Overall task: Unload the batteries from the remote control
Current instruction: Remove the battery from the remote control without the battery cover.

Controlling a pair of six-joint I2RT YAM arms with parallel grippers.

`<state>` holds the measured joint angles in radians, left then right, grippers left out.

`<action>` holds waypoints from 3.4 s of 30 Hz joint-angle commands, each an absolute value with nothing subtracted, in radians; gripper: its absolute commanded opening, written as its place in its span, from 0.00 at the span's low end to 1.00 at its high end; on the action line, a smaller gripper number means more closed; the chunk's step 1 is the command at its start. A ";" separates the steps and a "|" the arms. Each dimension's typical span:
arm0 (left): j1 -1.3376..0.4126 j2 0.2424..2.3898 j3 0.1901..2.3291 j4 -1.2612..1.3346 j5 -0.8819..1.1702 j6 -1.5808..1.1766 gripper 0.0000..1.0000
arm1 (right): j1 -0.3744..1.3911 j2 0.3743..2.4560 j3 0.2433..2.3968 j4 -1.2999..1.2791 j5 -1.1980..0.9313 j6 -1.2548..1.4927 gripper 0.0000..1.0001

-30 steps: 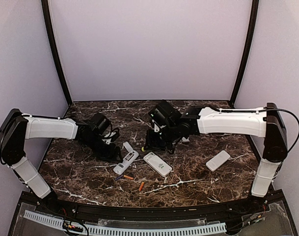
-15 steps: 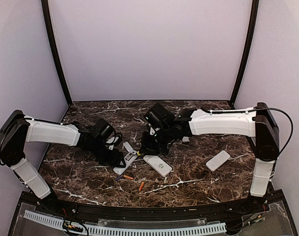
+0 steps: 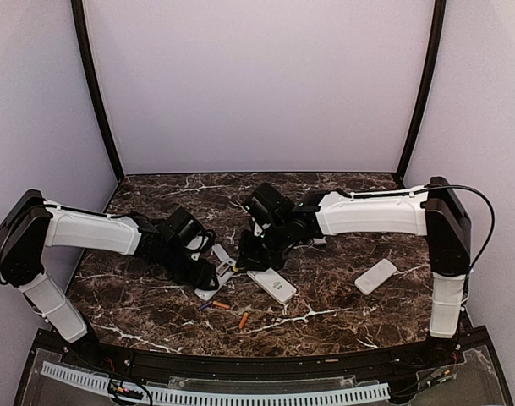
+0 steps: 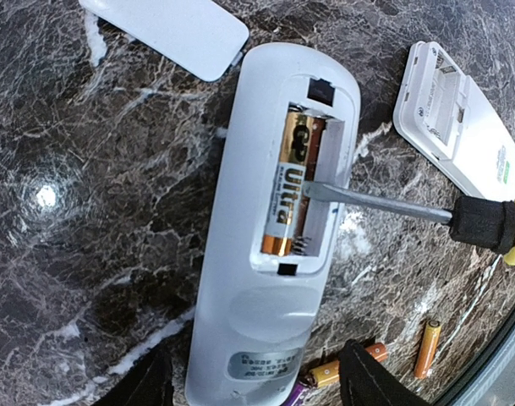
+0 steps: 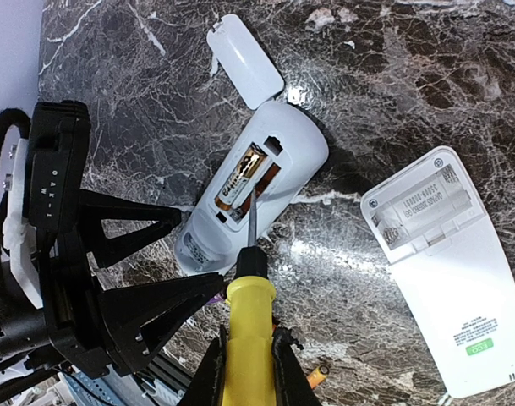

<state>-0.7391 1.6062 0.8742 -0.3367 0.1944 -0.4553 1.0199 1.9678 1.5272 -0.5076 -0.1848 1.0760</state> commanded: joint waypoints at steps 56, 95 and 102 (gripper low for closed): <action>-0.767 1.698 0.866 -0.367 0.104 -0.437 0.43 | 0.984 1.811 1.174 -0.095 -0.237 1.261 0.00; -0.767 1.707 0.873 -0.373 0.106 -0.437 0.42 | 0.982 1.865 1.155 -0.012 -0.216 1.254 0.00; -0.767 1.707 0.873 -0.376 0.104 -0.437 0.42 | 0.982 1.879 1.137 0.024 -0.209 1.256 0.00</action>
<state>-0.7624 1.6596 0.8898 -0.3115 0.1459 -0.4377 0.9882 1.8515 1.1580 -0.0296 -0.2199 1.2449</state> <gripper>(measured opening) 0.424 0.136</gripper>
